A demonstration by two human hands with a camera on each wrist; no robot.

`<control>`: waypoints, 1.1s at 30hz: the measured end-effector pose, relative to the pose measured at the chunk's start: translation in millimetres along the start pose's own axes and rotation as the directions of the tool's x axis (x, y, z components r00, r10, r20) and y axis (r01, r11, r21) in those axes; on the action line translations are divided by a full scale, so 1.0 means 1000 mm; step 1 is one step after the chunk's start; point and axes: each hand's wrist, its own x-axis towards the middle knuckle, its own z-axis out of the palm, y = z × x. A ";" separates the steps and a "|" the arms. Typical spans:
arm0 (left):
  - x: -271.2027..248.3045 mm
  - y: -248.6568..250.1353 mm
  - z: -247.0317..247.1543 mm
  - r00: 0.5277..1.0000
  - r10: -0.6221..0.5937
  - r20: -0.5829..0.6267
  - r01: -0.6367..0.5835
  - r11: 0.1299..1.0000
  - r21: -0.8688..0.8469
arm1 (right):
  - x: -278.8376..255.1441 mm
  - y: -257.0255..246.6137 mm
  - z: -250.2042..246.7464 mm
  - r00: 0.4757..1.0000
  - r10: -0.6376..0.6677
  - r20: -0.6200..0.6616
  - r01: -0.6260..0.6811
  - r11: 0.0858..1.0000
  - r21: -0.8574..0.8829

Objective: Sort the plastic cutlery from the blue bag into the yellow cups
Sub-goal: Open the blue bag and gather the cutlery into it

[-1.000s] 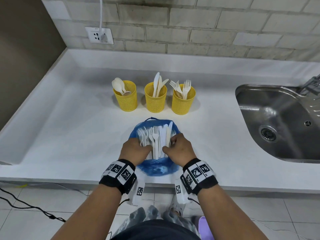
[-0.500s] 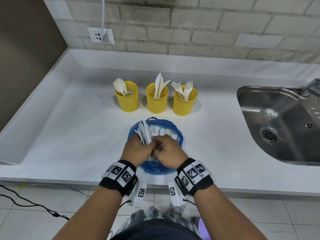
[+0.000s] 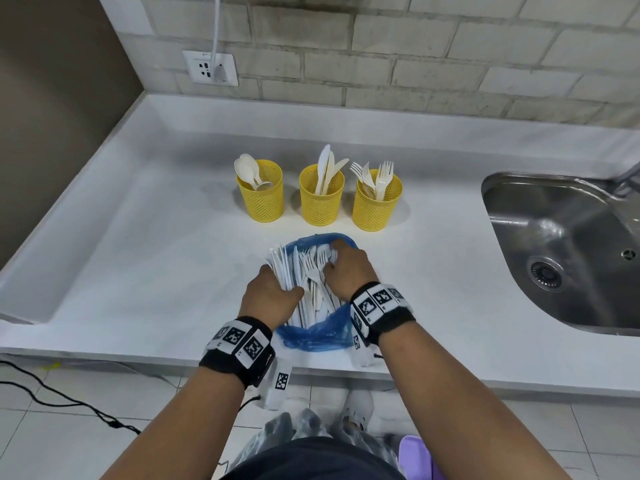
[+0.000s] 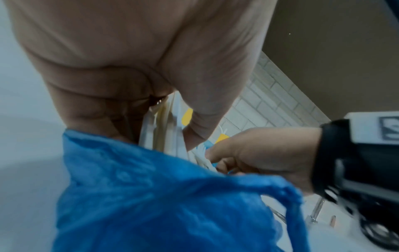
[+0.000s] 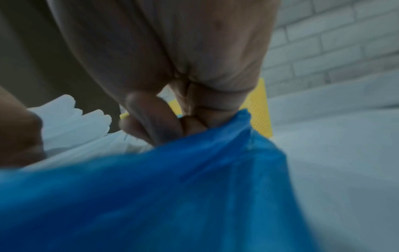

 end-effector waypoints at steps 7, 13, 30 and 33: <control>-0.002 0.005 -0.002 0.997 0.059 0.042 -0.063 0.995 0.083 | 0.027 -0.018 -0.014 0.974 0.067 0.217 -0.066 0.998 -0.015; -0.005 0.011 0.003 0.985 0.163 0.057 -0.169 0.979 0.115 | 0.044 -0.025 -0.008 0.966 0.098 0.239 -0.071 0.990 -0.121; -0.005 0.014 0.004 0.984 0.167 -0.061 -0.165 0.985 0.043 | 0.035 0.007 -0.033 0.970 -0.119 0.210 -0.002 0.868 0.497; -0.005 0.018 0.001 0.987 0.141 -0.070 -0.145 0.988 -0.056 | 0.032 0.012 -0.035 0.973 -0.184 0.139 0.065 0.796 0.602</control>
